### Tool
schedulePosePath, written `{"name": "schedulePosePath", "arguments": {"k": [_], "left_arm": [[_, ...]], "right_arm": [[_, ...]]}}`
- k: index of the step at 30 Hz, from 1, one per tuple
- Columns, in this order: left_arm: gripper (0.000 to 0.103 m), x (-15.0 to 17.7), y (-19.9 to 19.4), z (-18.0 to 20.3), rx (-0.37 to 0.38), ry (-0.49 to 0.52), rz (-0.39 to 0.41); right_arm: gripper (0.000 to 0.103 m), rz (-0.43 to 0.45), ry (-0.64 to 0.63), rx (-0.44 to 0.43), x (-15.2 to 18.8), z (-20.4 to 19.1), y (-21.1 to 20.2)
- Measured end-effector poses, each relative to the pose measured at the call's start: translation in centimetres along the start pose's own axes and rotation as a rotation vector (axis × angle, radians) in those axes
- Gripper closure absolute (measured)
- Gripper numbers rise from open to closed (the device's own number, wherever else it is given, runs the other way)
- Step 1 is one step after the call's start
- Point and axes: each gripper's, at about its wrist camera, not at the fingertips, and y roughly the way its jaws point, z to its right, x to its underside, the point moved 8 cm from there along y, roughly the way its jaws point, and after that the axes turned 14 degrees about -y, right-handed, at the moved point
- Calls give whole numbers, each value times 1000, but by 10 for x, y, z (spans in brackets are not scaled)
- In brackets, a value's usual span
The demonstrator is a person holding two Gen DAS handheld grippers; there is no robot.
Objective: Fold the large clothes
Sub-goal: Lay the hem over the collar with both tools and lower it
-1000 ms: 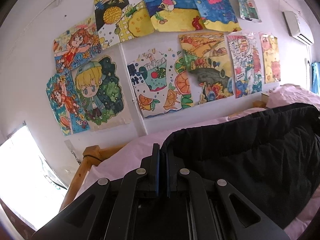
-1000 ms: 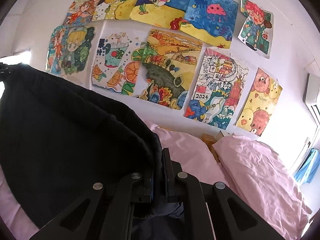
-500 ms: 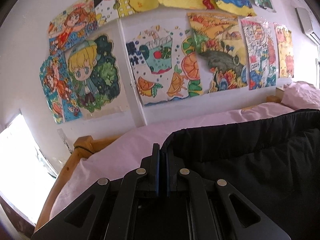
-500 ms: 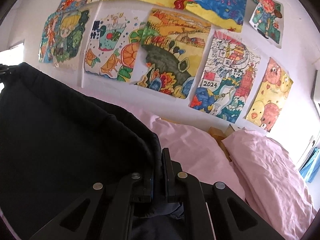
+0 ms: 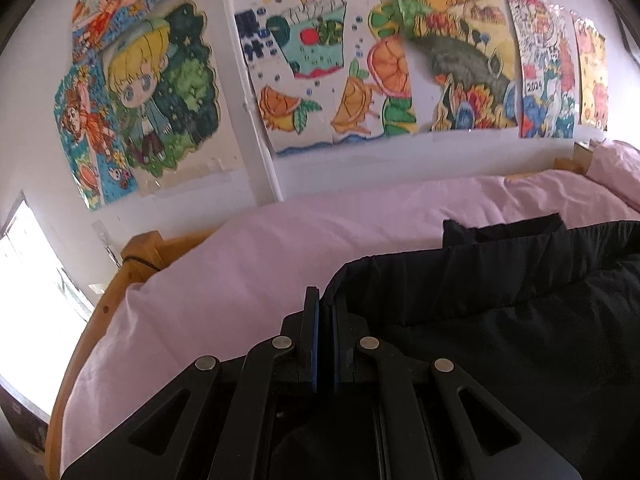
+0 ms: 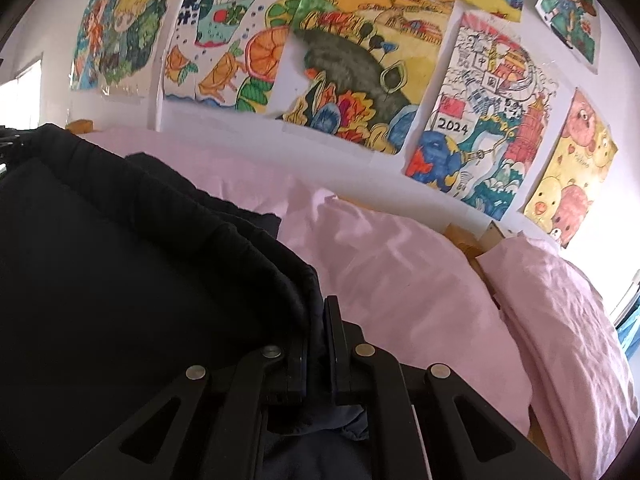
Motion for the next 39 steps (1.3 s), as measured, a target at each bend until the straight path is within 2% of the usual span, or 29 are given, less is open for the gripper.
{"name": "schedulePosePath", "arguments": {"k": [13,20,25,39], "left_arm": [[99,19,41,-3,-10,-20,-83],[99,23,49,-3,-8,-21,-96],[99,15,50,-3,-9,-27,-68],[99,21,94,-2,-43,-22,-149]], "right_arm": [[95,-23,-5,-12,7,-8,36],[95,-33,-4,-18,11,-10,44],[95,-14,-14,-5,6,-7,45],[95,-72,-14,-24,13,-5,90]]}}
